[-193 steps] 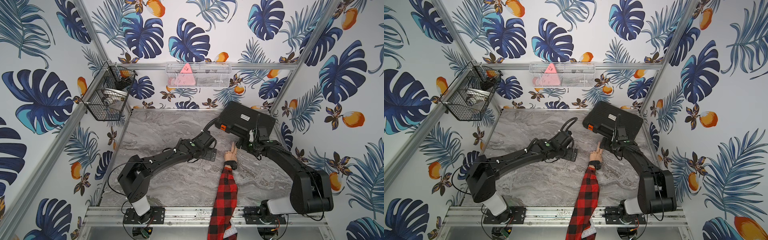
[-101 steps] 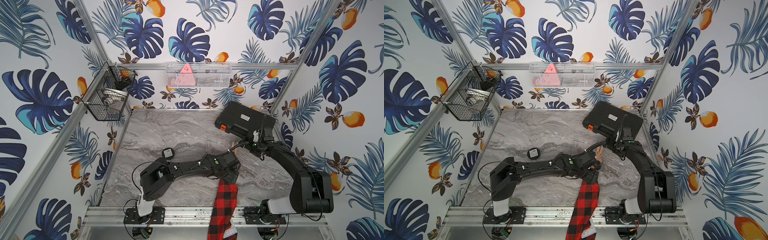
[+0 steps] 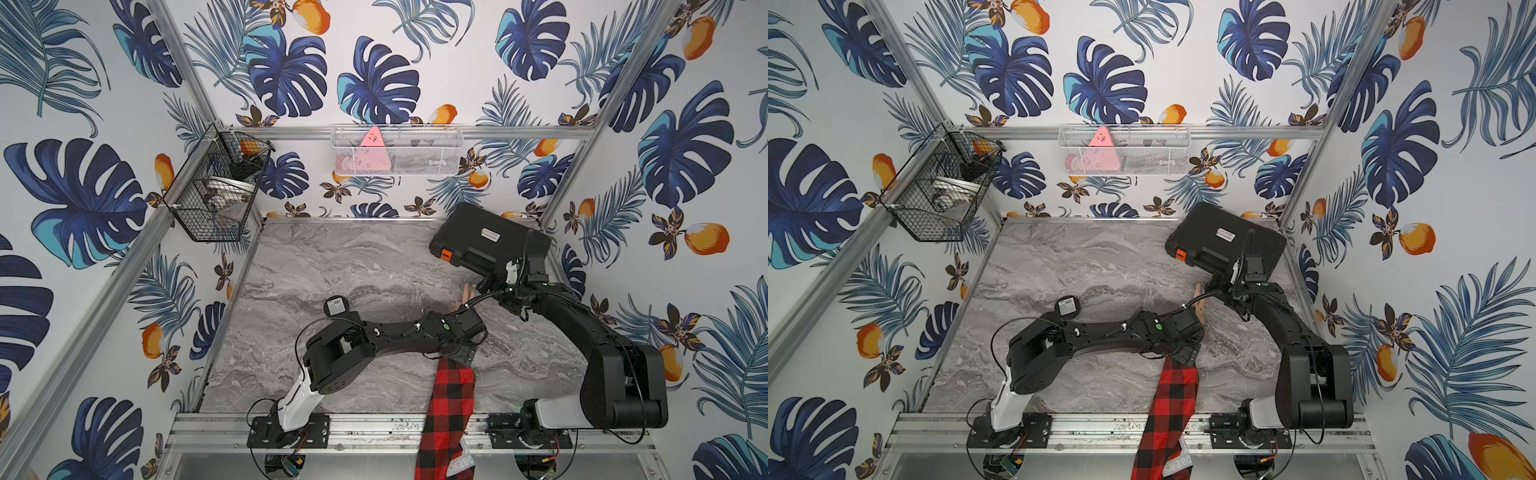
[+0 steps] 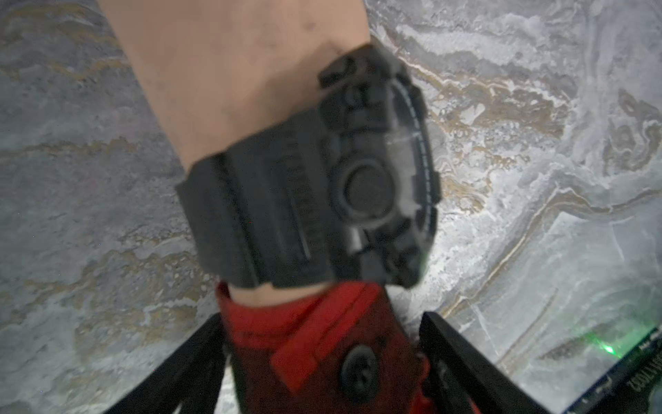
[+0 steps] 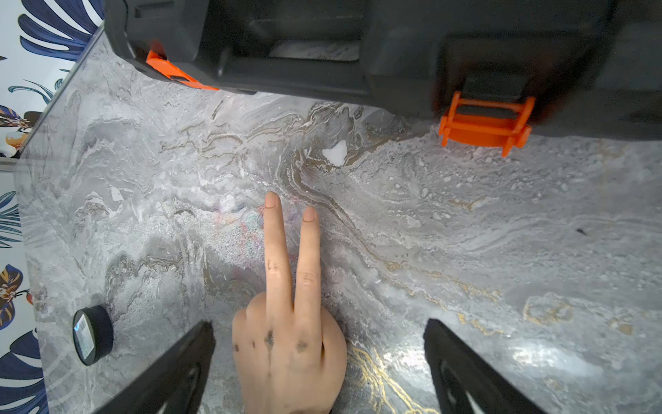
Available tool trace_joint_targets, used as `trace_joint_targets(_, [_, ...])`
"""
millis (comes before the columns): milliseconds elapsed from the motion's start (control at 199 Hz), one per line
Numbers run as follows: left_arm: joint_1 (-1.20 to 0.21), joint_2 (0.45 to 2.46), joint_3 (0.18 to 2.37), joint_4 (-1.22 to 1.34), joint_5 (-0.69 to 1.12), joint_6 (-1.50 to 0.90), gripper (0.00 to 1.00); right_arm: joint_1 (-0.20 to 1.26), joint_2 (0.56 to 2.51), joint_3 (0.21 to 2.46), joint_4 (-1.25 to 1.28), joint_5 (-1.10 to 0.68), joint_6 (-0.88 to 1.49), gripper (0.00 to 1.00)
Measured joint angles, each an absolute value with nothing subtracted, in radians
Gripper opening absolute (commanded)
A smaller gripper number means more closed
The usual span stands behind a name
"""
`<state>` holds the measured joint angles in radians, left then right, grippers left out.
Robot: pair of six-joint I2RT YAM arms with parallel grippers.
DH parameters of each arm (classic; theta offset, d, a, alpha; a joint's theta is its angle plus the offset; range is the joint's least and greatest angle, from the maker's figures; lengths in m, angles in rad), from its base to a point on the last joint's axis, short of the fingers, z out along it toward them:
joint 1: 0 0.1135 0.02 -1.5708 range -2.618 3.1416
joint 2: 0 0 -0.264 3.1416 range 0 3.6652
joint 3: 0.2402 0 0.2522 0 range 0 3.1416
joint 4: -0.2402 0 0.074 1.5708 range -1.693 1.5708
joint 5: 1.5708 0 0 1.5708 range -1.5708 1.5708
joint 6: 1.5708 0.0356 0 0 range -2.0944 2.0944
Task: Take off the watch
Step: Adjust the hand at the center of the board.
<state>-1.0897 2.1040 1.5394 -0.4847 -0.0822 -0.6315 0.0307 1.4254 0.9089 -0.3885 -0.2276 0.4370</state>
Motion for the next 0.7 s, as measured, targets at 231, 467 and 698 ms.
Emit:
trace_joint_targets(231, [-1.088, 2.087, 1.467, -0.404, -0.081, -0.626, 0.63, 0.031, 1.428, 0.909, -0.389, -0.247, 0.445, 0.93])
trace_joint_targets(467, [-1.068, 2.001, 1.338, -0.333, -0.051, -0.603, 0.42, 0.032, 1.385, 0.877, -0.381, -0.323, 0.506, 0.92])
trace_joint_targets(698, [-1.000, 1.868, 1.184, -0.218, 0.016, -0.605, 0.34, 0.032, 1.305, 0.838, -0.361, -0.429, 0.566, 0.92])
